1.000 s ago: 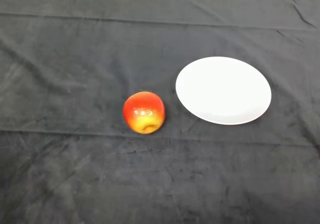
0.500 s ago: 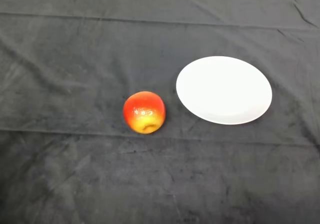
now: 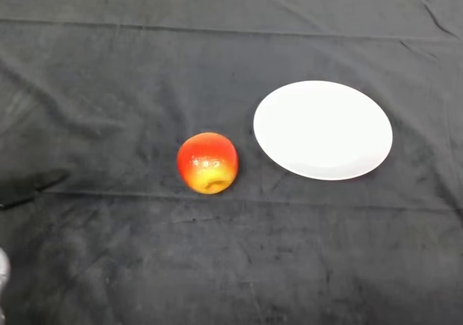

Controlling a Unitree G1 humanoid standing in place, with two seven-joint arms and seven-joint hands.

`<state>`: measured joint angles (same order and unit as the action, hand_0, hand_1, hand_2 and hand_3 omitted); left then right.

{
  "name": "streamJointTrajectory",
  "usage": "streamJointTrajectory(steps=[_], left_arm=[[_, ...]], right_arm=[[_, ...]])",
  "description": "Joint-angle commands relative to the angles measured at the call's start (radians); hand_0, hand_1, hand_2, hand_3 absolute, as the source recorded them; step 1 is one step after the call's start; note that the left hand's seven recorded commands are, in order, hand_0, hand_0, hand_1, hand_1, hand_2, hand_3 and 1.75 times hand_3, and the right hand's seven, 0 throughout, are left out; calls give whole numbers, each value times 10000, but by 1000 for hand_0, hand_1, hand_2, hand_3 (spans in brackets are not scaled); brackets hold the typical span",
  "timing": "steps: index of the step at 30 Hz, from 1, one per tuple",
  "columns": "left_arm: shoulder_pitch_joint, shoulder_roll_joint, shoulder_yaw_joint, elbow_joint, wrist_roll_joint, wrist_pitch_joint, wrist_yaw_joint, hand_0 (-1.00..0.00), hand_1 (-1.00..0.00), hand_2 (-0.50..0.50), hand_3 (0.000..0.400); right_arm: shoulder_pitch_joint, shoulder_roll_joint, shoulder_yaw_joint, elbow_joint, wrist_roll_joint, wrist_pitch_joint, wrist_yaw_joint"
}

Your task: Move the apple to the plate

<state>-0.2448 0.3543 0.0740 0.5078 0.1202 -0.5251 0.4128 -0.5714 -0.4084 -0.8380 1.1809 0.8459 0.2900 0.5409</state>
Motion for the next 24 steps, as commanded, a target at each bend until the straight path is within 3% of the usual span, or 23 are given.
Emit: streamJointTrajectory(steps=[1,6,14,24], left_arm=[[209,-24,-205,-732,138,263,-72,0,0,0,0],[115,-104,-759,-1228,240,883,-92,0,0,0,0],[-748,-361,-1799,-1064,407,1727,-1,0,0,0,0],[-1665,-696,-3159,-340,370,2049,226,0,0,0,0]], right_arm=[[-227,-135,-136,91,-37,36,-37],[-212,-118,-127,45,-39,39,-59],[-192,-99,-114,-12,-40,46,-89],[-180,-88,-107,-49,-35,55,-112]])
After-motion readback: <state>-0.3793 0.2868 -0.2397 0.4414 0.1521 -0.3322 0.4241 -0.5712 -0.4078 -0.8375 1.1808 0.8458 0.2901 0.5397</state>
